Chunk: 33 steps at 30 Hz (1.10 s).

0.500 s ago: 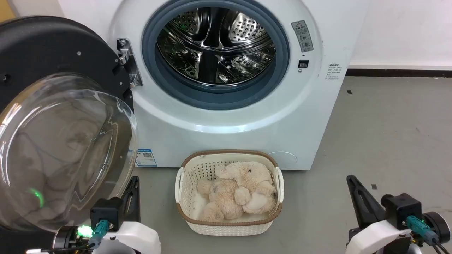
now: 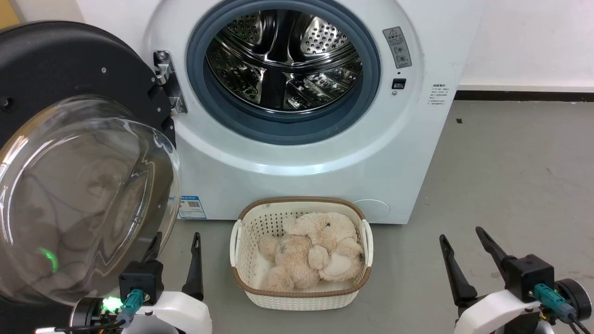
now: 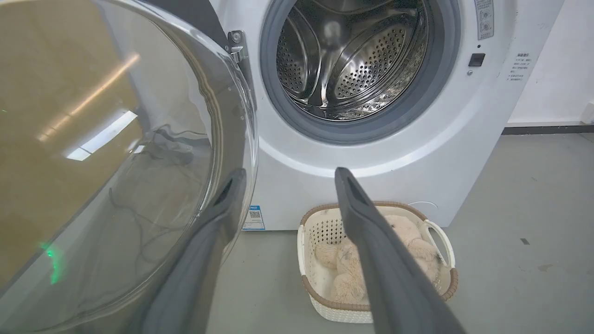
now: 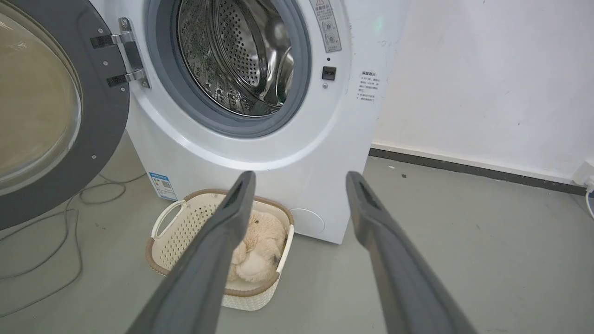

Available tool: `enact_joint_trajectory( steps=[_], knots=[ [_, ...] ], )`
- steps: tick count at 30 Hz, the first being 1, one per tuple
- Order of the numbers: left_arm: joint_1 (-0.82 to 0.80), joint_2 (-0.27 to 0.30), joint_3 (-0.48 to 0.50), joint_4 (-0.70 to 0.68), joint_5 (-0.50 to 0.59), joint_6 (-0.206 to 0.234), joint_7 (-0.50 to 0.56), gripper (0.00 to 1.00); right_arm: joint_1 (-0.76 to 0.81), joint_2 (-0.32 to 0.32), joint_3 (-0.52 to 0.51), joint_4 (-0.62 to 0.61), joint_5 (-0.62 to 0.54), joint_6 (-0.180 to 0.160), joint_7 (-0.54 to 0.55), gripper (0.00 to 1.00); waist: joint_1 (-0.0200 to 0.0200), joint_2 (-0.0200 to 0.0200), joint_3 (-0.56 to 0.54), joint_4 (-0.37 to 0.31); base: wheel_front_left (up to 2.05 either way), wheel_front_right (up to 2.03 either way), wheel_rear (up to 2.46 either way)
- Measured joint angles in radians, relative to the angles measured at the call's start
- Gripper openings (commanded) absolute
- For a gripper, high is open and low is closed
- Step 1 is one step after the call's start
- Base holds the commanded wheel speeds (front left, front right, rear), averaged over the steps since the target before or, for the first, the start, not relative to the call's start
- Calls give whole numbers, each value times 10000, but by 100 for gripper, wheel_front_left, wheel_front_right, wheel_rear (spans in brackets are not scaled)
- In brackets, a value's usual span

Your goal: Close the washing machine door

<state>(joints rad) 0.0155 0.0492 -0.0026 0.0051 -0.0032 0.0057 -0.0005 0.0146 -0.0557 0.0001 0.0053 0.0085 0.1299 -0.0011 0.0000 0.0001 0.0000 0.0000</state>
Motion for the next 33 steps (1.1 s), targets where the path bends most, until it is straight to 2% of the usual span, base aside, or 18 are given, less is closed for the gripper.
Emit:
enact_joint_trajectory(
  steps=[16, 33],
  knots=[
    [0, 0, -136, 25, -21, 94, -284, 100, 8, 0, 10, 8, 201, 0, -290, 100, 0, 0, -7, 202, 0, 0, 0],
    [1, 4, -161, 33, -86, 192, -635, 100, 22, 0, 105, 50, 387, 0, -631, 100, 0, 0, -44, 1072, 0, 0, 0]
  ],
)
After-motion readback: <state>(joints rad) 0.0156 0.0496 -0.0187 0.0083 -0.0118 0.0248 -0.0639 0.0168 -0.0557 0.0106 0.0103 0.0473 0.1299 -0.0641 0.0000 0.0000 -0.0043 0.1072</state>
